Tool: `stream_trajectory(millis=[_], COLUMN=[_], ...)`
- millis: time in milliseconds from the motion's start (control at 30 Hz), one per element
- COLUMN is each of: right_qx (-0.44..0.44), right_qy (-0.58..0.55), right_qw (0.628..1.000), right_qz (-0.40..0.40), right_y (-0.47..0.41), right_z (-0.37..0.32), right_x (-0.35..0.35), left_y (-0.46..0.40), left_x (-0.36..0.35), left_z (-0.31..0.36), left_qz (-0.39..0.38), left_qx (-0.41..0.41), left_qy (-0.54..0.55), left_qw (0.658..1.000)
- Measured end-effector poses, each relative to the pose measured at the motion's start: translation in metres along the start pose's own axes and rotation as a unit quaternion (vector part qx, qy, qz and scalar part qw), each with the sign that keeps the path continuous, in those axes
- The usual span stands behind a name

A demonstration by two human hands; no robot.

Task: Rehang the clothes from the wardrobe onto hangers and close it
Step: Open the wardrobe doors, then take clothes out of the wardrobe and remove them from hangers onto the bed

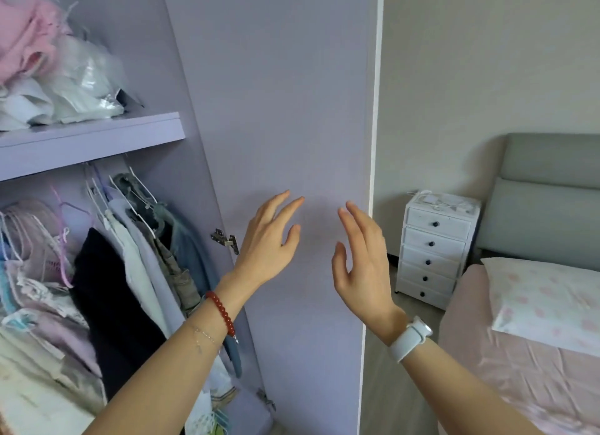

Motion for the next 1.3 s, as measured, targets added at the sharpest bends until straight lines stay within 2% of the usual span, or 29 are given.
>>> stream_trajectory(millis=[67,167,267,433,600,667,867,1033,1200,1300], right_qx=[0.017,-0.003,-0.005,-0.025,-0.050,-0.062,-0.112,-0.116,-0.049,-0.063], right_qy=[-0.021,-0.037,-0.042,-0.035,-0.011,-0.009,-0.023,0.011,0.050,0.069], right_qw=[0.999,0.995,0.987,0.965,0.934,0.925,0.906,0.898,0.922,0.937], right_qz=[-0.034,-0.088,-0.156,-0.260,-0.353,-0.376,-0.407,-0.424,-0.382,-0.335], right_y=[-0.001,0.003,0.009,0.000,-0.013,-0.019,-0.040,-0.043,-0.055,-0.064], right_z=[-0.010,-0.019,-0.027,-0.035,-0.041,-0.044,-0.056,-0.062,-0.071,-0.070], right_x=[-0.020,-0.065,-0.127,-0.254,-0.378,-0.417,-0.505,-0.543,-0.552,-0.550], left_y=[0.006,0.016,0.020,0.010,0.001,0.004,0.018,0.029,0.033,0.035], left_x=[0.010,0.027,0.046,0.083,0.083,0.075,0.076,0.078,0.081,0.082], left_z=[-0.033,-0.092,-0.160,-0.283,-0.378,-0.395,-0.398,-0.408,-0.411,-0.410], left_qz=[0.007,0.003,-0.019,-0.051,-0.115,-0.104,0.049,0.046,0.056,0.054], left_qx=[0.041,0.108,0.130,0.155,0.245,0.251,0.177,0.186,0.182,0.183], left_qy=[-0.012,-0.015,-0.096,-0.263,-0.278,-0.266,-0.264,-0.246,-0.225,-0.216], left_qw=[0.999,0.994,0.987,0.951,0.922,0.925,0.947,0.950,0.955,0.957])
Point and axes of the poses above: each hand's wrist, its own y-axis away from the middle knuckle, its own x-axis out of the back of the hand, z = x × y, the point moved 4 cm from there along -y, towards the middle knuckle, and after that the axes turned 4 degrees about z, right-handed, at the moved point
